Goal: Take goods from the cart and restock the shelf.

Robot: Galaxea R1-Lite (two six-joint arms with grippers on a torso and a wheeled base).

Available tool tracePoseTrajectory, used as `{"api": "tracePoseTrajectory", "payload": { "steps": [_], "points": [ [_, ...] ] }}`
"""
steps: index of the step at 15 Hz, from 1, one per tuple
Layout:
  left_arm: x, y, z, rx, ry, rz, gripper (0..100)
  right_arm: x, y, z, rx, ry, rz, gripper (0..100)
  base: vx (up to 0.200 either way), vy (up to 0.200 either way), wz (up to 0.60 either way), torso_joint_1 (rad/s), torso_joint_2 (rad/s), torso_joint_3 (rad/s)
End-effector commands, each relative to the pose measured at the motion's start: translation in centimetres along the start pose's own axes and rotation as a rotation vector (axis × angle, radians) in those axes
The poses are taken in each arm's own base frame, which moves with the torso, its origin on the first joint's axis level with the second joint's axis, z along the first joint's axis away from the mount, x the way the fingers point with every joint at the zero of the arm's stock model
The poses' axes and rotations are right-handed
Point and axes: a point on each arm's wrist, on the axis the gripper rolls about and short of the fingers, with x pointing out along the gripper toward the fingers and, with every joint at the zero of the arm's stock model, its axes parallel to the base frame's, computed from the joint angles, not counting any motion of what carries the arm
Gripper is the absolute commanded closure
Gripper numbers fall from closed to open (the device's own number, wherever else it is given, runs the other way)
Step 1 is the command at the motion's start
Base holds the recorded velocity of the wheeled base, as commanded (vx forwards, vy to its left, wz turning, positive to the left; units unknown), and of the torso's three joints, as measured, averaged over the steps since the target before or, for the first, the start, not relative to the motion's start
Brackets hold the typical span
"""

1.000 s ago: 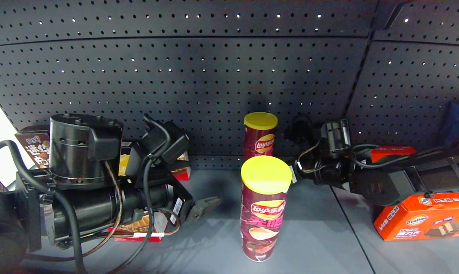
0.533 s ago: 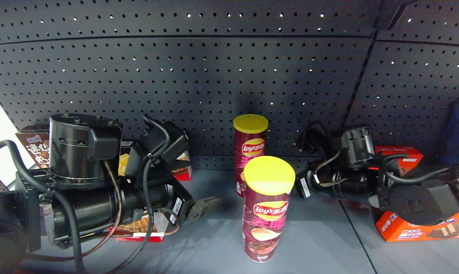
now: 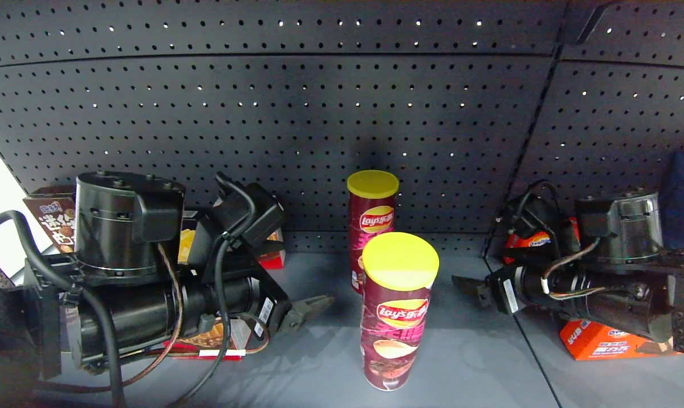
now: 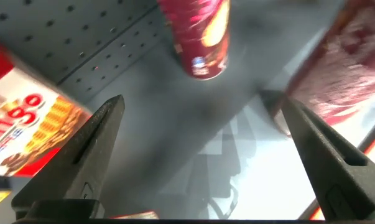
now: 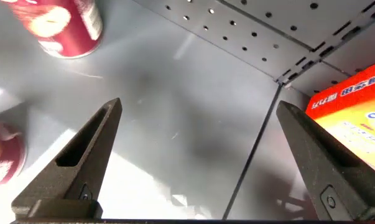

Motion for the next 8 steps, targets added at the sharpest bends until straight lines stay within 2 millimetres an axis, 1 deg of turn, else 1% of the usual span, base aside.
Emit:
{"api": "tracePoseTrajectory", "payload": {
  "steps": [1, 2, 3, 5, 8],
  "points": [
    [0.2, 0.4, 0.2, 0.009, 0.003, 0.036, 0, -1.5, -0.3, 0.1, 0.006, -0.030, -0.004, 0, 0.000, 0.000, 0.00, 0.000, 0.00, 0.000],
    [0.4, 0.7, 0.3, 0.018, 0.017, 0.078, 0, -1.6, -0.3, -0.1, 0.006, -0.027, 0.001, 0, 0.000, 0.000, 0.00, 0.000, 0.00, 0.000],
    [1.1, 1.2, 0.0, 0.022, 0.049, 0.133, 0, -1.9, -0.6, -0.3, 0.011, -0.026, -0.005, 0, 0.000, 0.000, 0.00, 0.000, 0.00, 0.000],
    [2.5, 2.1, 0.1, 0.041, 0.075, 0.187, 0, -2.1, -1.1, -0.5, 0.019, -0.023, -0.022, 0, 0.000, 0.000, 0.00, 0.000, 0.00, 0.000],
    [4.3, 2.5, 0.3, 0.054, 0.098, 0.230, 0, -2.1, -1.7, -0.6, 0.028, -0.017, -0.041, 0, 0.000, 0.000, 0.00, 0.000, 0.00, 0.000]
  ]
}}
